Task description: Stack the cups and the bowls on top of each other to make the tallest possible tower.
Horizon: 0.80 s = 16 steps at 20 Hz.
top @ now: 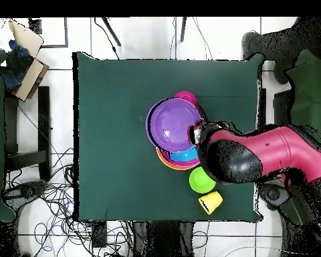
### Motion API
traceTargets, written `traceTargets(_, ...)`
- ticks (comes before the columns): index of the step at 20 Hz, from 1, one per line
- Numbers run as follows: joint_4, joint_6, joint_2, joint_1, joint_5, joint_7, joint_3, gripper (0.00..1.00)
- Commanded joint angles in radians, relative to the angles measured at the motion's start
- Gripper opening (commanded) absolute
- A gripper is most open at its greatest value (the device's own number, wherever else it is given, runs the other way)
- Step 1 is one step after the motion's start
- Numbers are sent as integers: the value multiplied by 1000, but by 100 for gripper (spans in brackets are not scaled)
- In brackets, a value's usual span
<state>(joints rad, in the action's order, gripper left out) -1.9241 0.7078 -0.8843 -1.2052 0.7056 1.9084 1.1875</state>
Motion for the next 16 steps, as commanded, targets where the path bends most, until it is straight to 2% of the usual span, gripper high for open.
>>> traceTargets(1, -34, -40, 41, 12, 69, -201, -25, 0)
traceTargets(8, -37, -37, 44, 7, 66, -207, -20, 0)
traceTargets(14, -85, -15, 9, -53, 9, -242, 47, 0)
traceTargets(16, -125, -18, -32, -87, -15, -229, 83, 0)
